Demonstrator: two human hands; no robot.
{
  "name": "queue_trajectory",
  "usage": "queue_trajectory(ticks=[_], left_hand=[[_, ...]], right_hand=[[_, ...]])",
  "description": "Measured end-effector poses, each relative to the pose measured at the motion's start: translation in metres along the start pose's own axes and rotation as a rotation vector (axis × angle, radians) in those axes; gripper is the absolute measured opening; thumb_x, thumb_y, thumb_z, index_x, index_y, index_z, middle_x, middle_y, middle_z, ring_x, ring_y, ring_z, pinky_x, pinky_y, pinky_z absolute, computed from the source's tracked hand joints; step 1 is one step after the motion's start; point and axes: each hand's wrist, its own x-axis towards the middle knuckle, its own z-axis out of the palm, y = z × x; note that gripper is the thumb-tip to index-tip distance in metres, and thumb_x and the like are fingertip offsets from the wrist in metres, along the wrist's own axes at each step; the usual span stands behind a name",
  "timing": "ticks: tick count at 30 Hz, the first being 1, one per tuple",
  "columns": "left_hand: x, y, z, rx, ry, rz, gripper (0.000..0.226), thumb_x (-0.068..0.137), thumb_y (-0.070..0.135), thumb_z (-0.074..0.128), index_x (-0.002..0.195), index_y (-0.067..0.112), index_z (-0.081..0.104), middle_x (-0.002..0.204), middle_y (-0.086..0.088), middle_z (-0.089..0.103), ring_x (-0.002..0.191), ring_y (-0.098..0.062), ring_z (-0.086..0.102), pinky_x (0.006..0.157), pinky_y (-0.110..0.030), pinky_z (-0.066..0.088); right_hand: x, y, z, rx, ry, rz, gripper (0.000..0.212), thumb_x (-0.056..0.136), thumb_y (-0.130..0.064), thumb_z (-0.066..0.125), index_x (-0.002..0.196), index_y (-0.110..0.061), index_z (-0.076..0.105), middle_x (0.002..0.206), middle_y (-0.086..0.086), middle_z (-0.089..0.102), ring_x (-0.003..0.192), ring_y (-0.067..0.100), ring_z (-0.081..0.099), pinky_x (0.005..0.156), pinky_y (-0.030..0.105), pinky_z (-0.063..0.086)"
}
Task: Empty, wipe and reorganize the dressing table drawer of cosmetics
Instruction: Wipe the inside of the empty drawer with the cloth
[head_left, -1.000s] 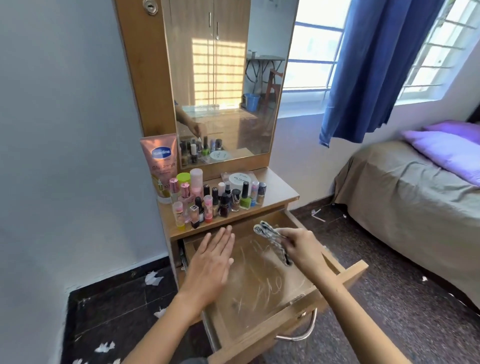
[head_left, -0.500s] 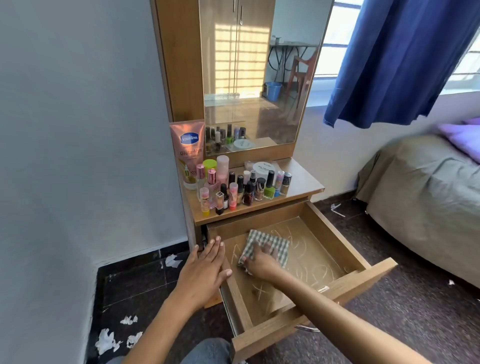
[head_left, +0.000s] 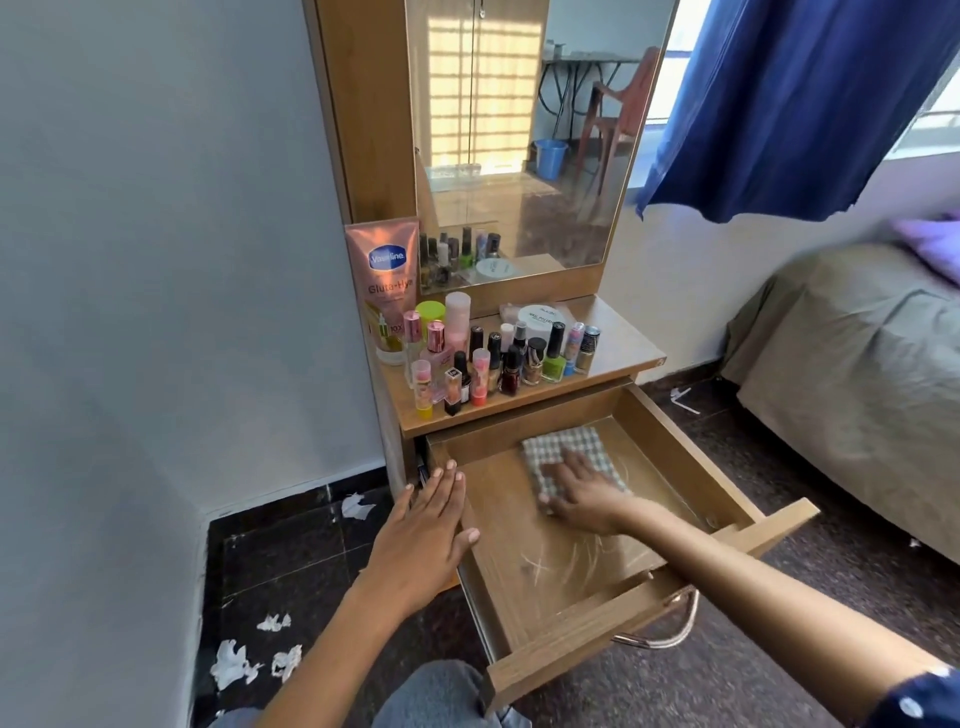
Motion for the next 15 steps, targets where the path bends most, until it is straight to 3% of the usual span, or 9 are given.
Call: queue_trajectory(ticks=[3, 5, 7, 9, 12, 15], left_hand=[[0.001, -0.001, 0.001, 0.0, -0.019, 0.002, 0.105, 0.05, 0.077, -0.038, 0.138, 0.021, -0.025, 0.15, 0.004, -0.03, 0.138, -0.009, -0.025, 0.111, -0.031, -0.015], [0.001, -0.001, 0.001, 0.007, -0.018, 0.001, 0.1, 0.056, 0.077, -0.033, 0.139, 0.021, -0.025, 0.15, 0.003, -0.029, 0.138, -0.009, -0.025, 0.111, -0.031, -0.015], [0.001, 0.0, 0.0, 0.009, -0.011, -0.003, 0.085, 0.075, 0.072, -0.017, 0.142, 0.02, -0.022, 0.151, 0.003, -0.028, 0.138, -0.008, -0.025, 0.112, -0.031, -0.015], [0.001, 0.0, -0.001, 0.011, -0.024, -0.002, 0.08, 0.085, 0.068, -0.008, 0.147, 0.018, -0.017, 0.151, 0.003, -0.027, 0.138, -0.008, -0.025, 0.112, -0.031, -0.015], [0.001, 0.001, -0.002, 0.04, -0.023, 0.006, 0.102, 0.064, 0.075, -0.026, 0.148, 0.018, -0.015, 0.151, 0.004, -0.027, 0.137, -0.007, -0.026, 0.11, -0.03, -0.016], [0.001, 0.003, -0.005, 0.046, -0.047, -0.029, 0.068, 0.095, 0.055, 0.005, 0.149, 0.017, -0.014, 0.153, 0.002, -0.025, 0.137, -0.007, -0.025, 0.112, -0.031, -0.015]], right_hand=[[0.002, 0.006, -0.001, 0.111, -0.014, 0.092, 0.069, 0.098, -0.055, 0.031, 0.154, -0.027, 0.001, 0.155, 0.008, -0.029, 0.144, 0.029, -0.025, 0.116, 0.055, -0.01], [-0.002, -0.007, 0.004, 0.05, -0.066, 0.053, 0.074, 0.098, -0.058, 0.026, 0.152, -0.027, -0.013, 0.15, 0.007, -0.037, 0.139, 0.029, -0.033, 0.115, 0.055, -0.015], [-0.007, -0.026, 0.012, -0.021, -0.116, -0.036, 0.072, 0.099, -0.057, 0.023, 0.15, -0.027, -0.019, 0.149, 0.005, -0.039, 0.138, 0.028, -0.036, 0.115, 0.054, -0.016], [-0.011, -0.046, 0.02, -0.066, -0.142, -0.147, 0.066, 0.101, -0.052, 0.021, 0.151, -0.029, -0.015, 0.152, 0.003, -0.034, 0.14, 0.026, -0.033, 0.116, 0.052, -0.015], [-0.011, -0.068, 0.027, -0.102, -0.137, -0.252, 0.057, 0.104, -0.043, 0.02, 0.152, -0.029, -0.006, 0.158, -0.001, -0.024, 0.144, 0.022, -0.026, 0.118, 0.047, -0.012], [-0.007, -0.071, 0.025, -0.137, -0.095, -0.28, 0.054, 0.104, -0.04, 0.02, 0.153, -0.029, 0.0, 0.16, -0.002, -0.016, 0.147, 0.02, -0.019, 0.119, 0.046, -0.008]])
